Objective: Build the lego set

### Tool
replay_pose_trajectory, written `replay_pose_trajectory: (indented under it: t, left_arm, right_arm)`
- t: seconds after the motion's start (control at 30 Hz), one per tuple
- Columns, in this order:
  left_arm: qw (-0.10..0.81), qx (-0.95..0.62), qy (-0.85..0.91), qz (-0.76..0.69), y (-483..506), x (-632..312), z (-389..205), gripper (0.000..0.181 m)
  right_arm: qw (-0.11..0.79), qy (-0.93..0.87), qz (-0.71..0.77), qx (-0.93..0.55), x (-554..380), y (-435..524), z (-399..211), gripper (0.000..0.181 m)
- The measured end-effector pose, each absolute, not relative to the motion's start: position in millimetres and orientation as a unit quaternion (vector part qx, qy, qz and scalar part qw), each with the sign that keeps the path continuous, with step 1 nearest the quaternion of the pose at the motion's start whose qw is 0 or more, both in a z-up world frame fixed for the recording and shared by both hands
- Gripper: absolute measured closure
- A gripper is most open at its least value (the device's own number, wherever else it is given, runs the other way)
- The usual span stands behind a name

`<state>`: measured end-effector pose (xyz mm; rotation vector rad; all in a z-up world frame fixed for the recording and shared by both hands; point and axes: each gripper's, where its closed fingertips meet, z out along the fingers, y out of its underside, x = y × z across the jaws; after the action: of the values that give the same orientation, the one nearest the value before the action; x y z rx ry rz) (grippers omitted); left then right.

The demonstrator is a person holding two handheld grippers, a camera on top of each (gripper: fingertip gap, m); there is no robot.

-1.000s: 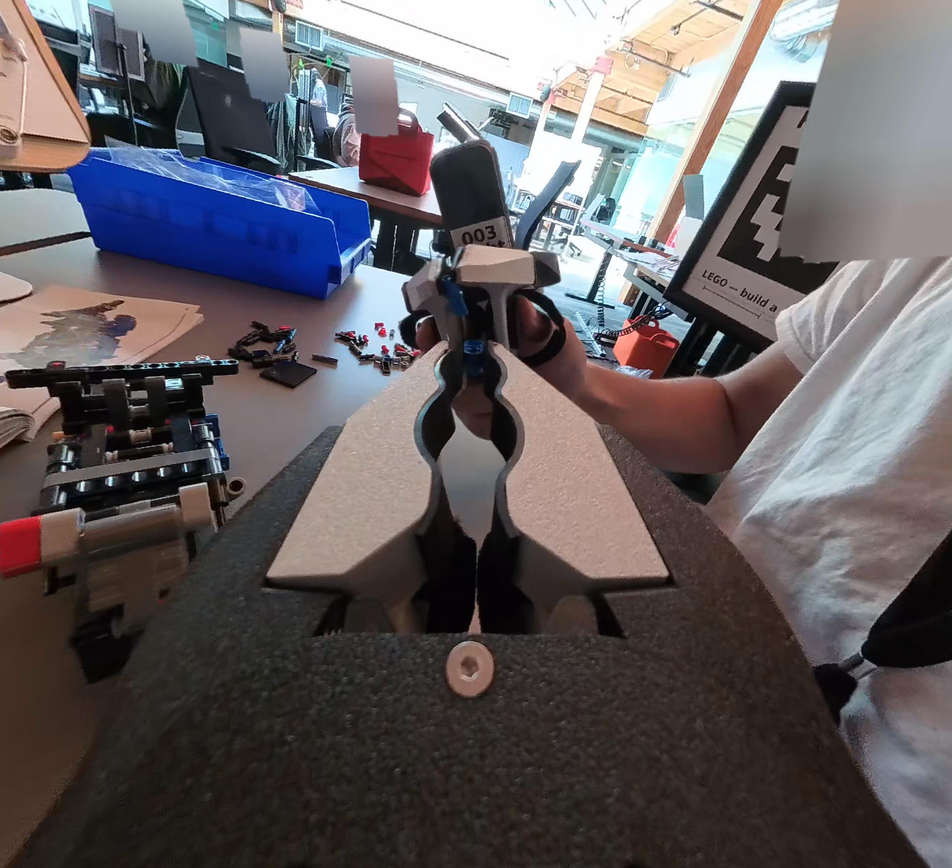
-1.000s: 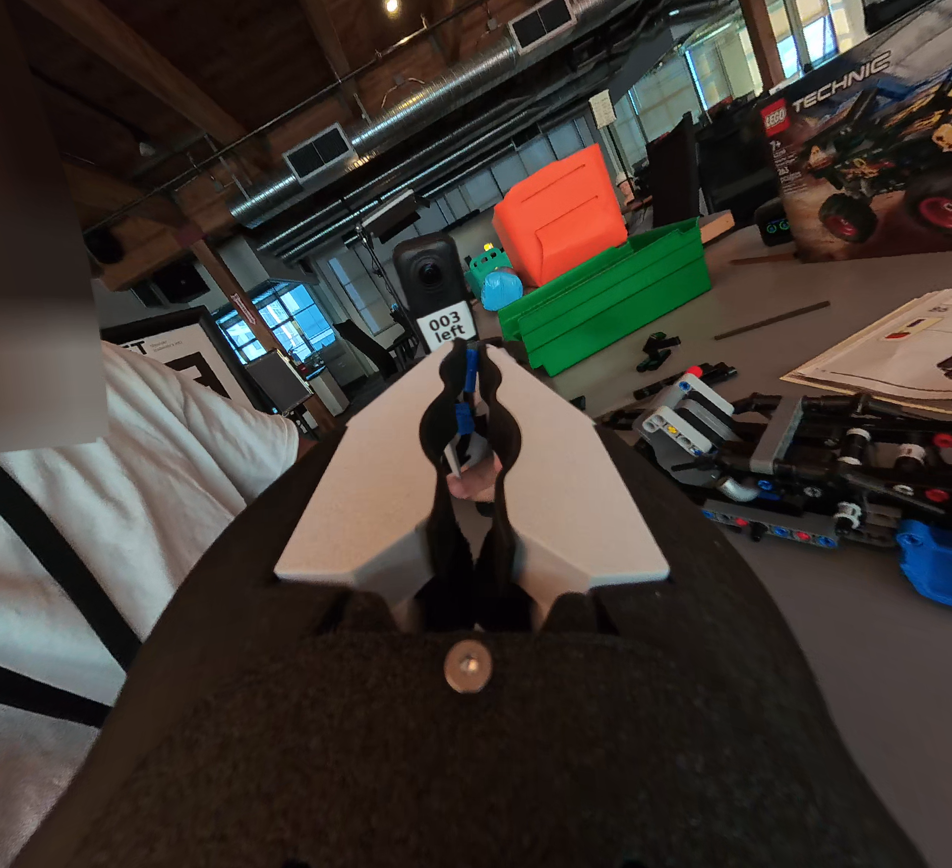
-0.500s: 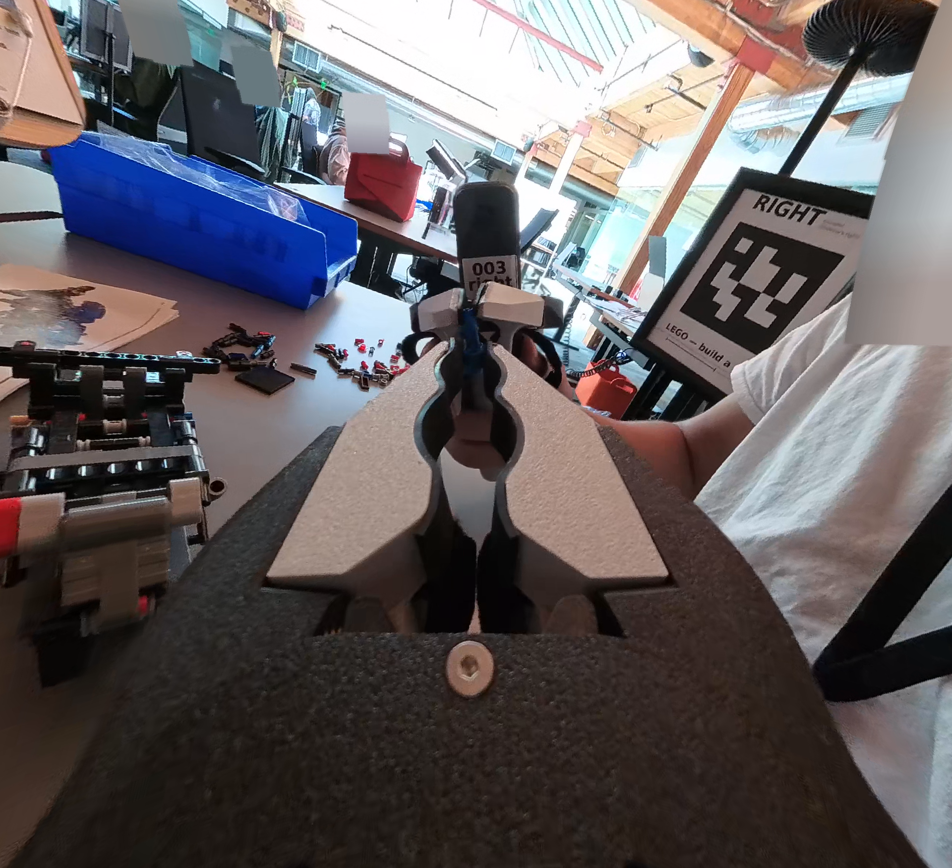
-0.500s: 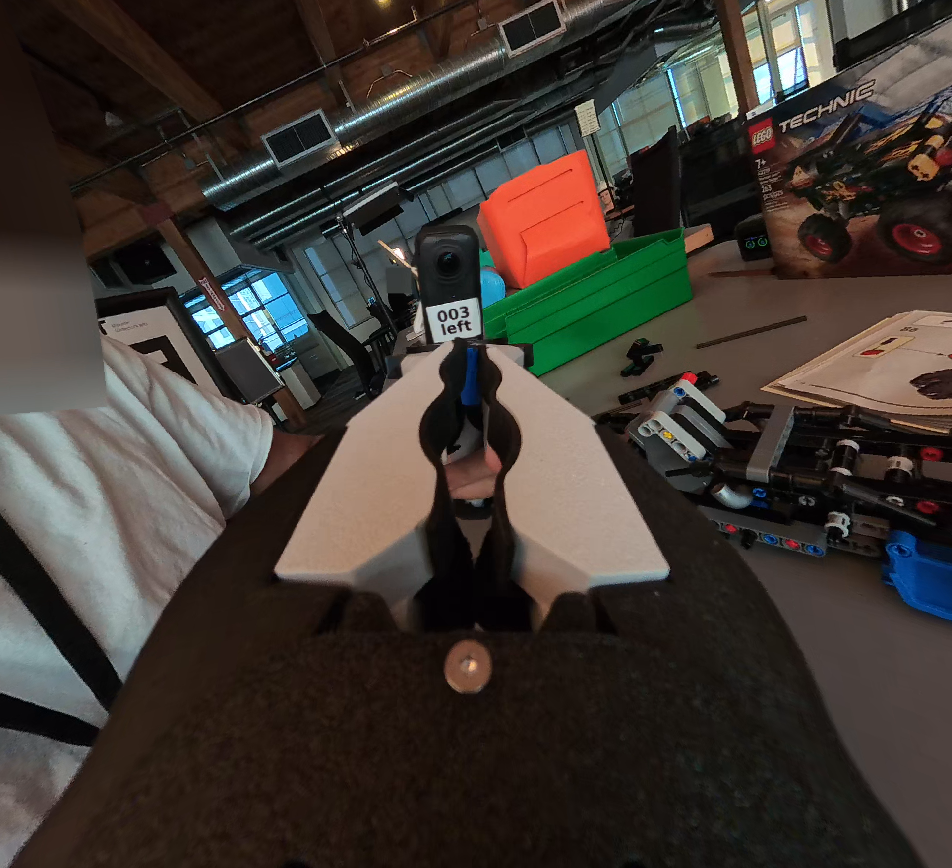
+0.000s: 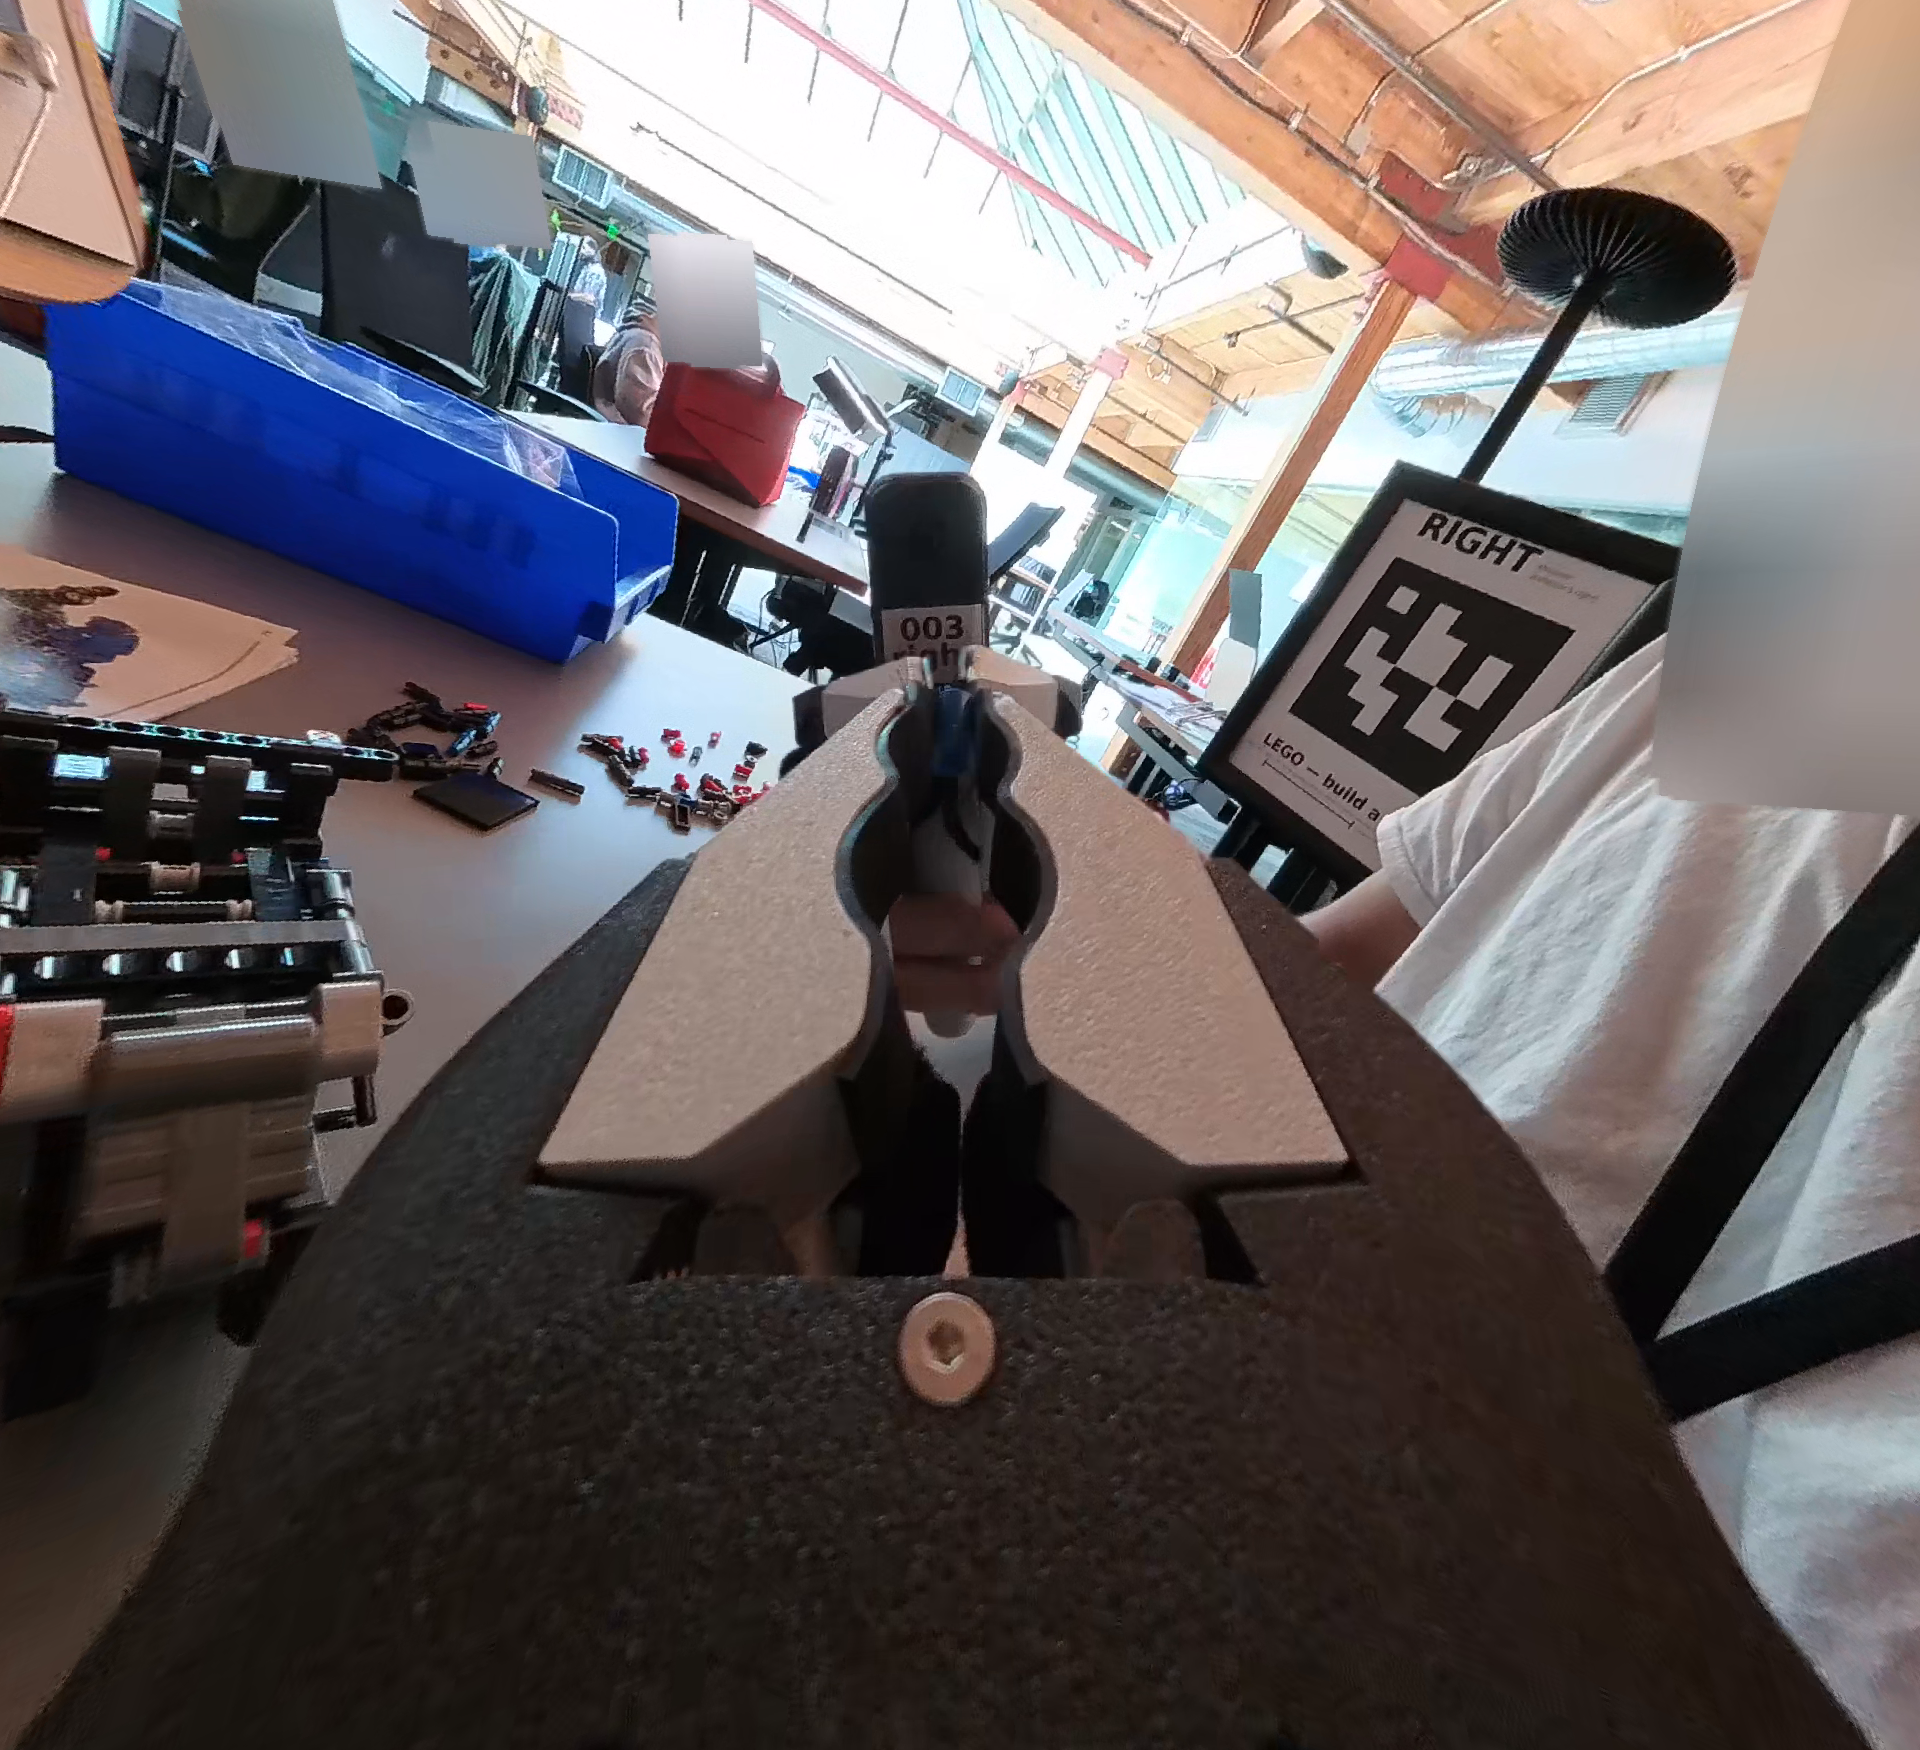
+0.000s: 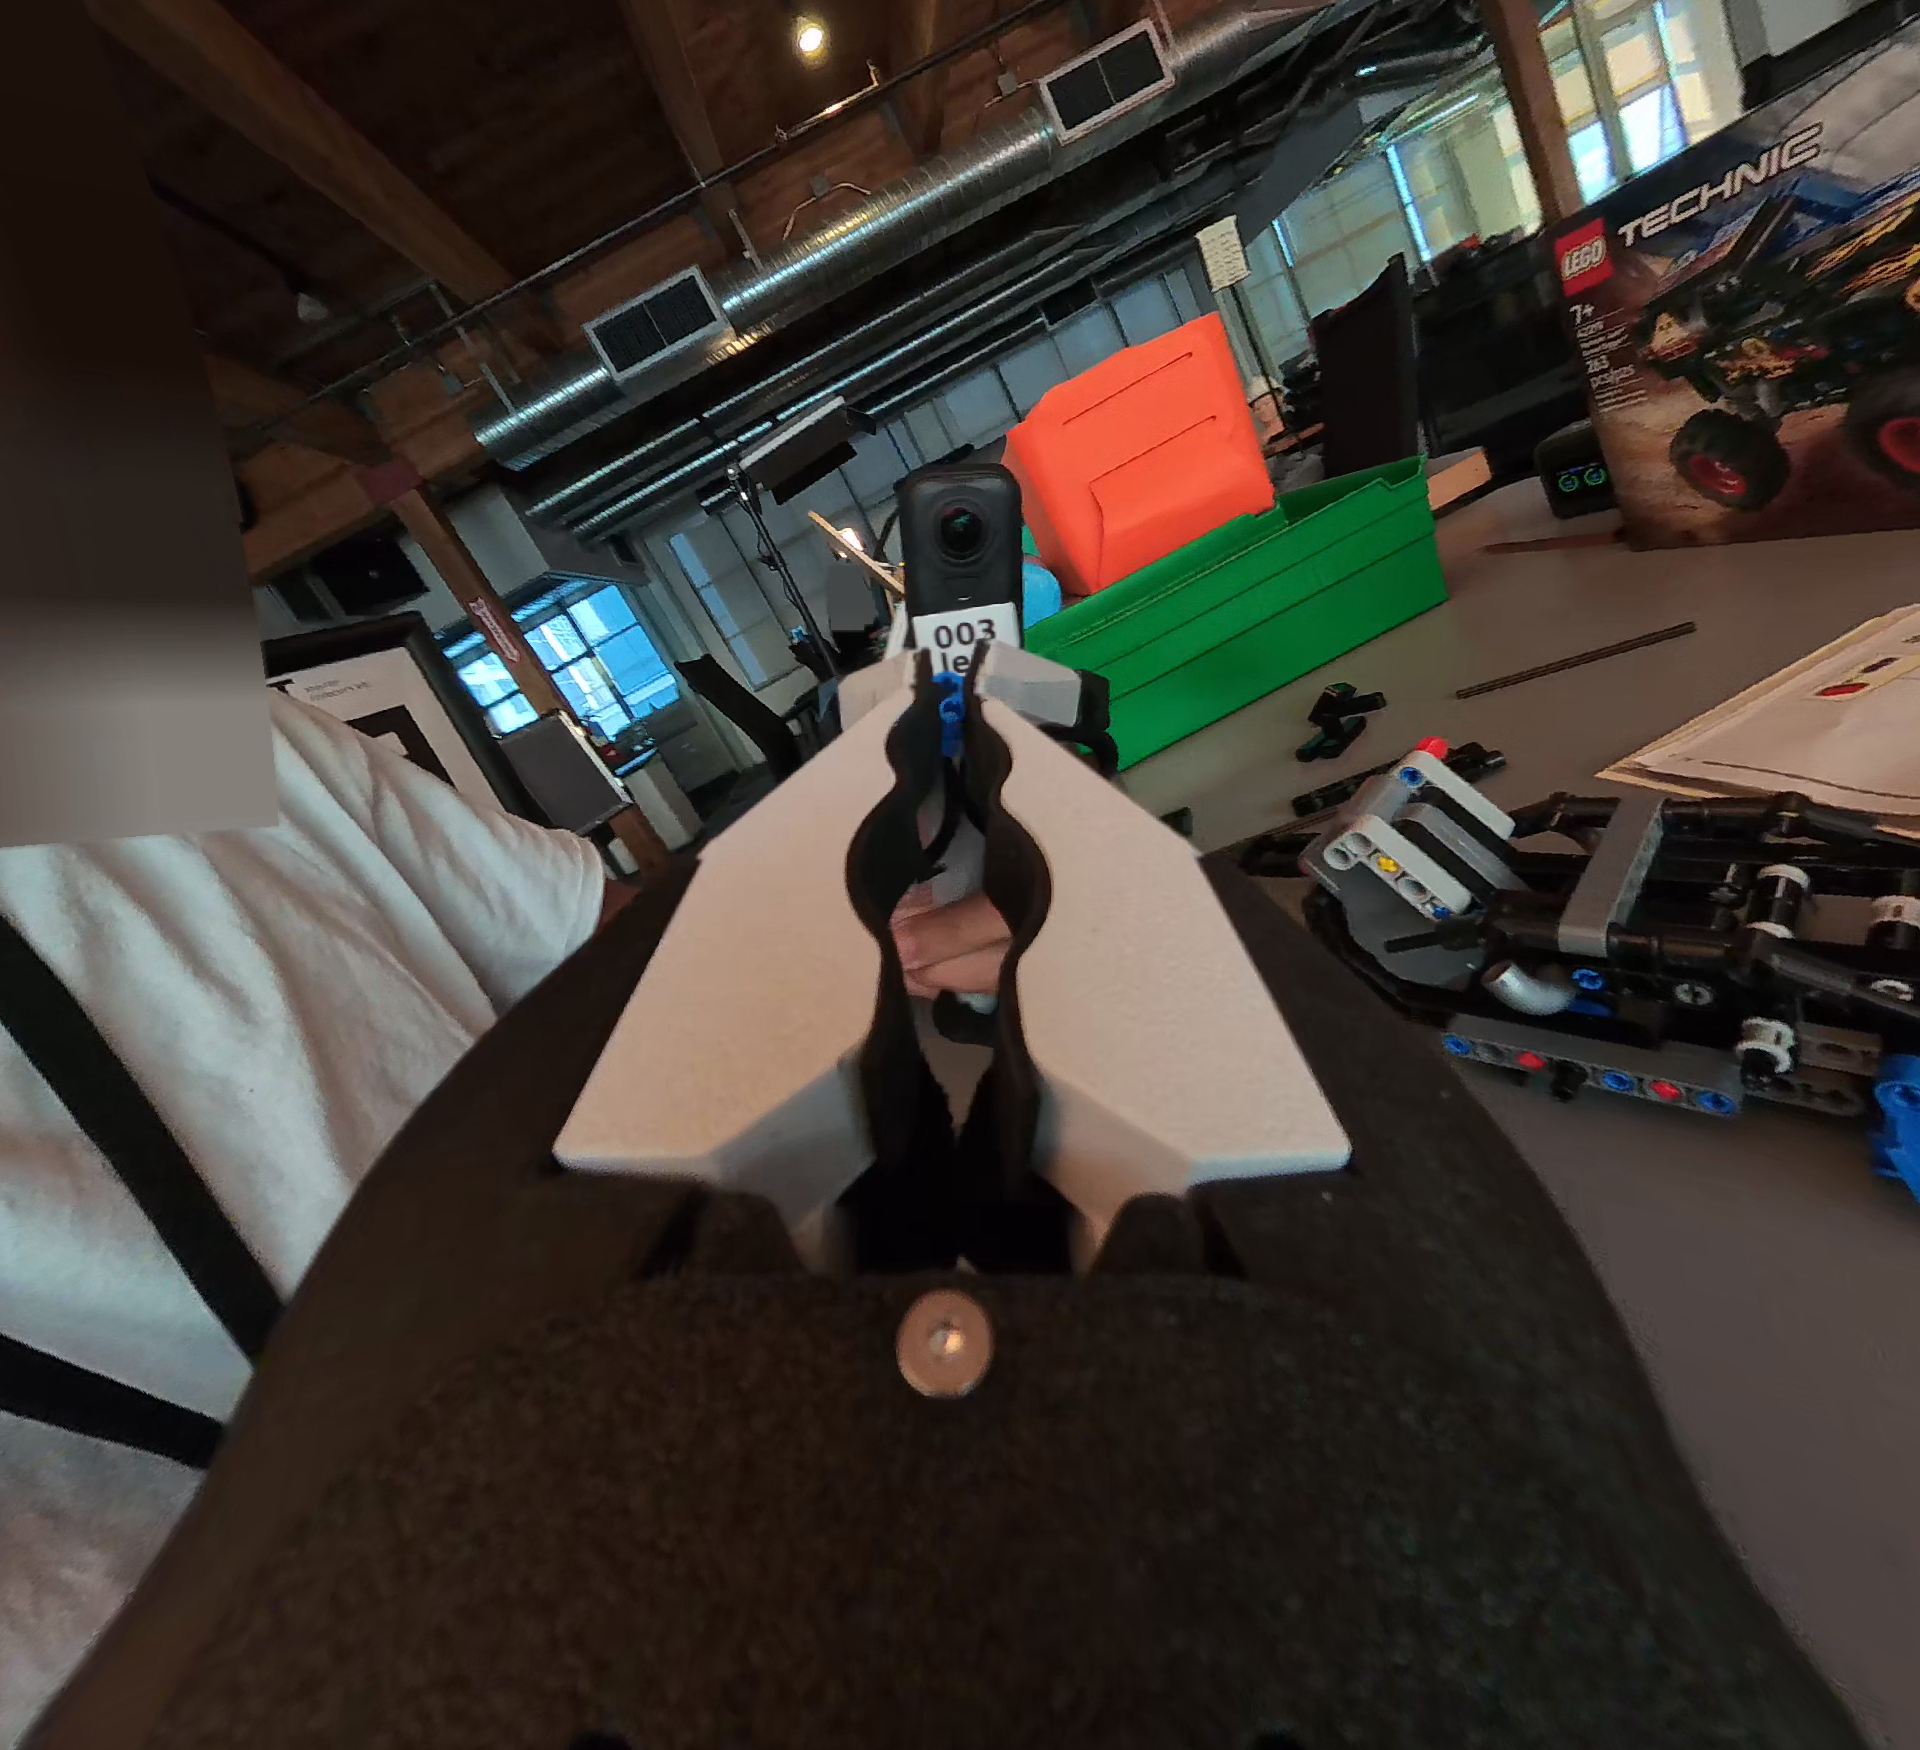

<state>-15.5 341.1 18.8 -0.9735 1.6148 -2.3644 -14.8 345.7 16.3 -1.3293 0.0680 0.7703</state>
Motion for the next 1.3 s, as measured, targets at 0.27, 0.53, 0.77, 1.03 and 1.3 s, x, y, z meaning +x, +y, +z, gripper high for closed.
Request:
replay_pose_trajectory:
  t: [0.27, 0.53, 0.77, 1.03, 1.3]
  left_arm:
    - [0.056, -0.319, 0.531, -0.783, 345, -17, 21, 0.176]
    - [0.057, -0.308, 0.552, -0.773, 335, -20, 18, 0.176]
    - [0.063, -0.308, 0.575, -0.755, 333, -21, 14, 0.176]
    - [0.028, -0.297, 0.578, -0.759, 323, -26, 16, 0.176]
    - [-0.024, -0.287, 0.534, -0.795, 323, -32, 27, 0.177]
  right_arm:
    - [0.731, 0.062, 0.392, -0.555, -4, 341, 28, 0.178]
    - [0.730, 0.031, 0.353, -0.584, -17, 344, 25, 0.178]
    - [0.734, 0.007, 0.315, -0.601, -18, 343, 23, 0.178]
    - [0.767, -0.049, 0.250, -0.589, -24, 335, 25, 0.178]
    - [0.791, -0.036, 0.269, -0.548, -27, 333, 30, 0.178]
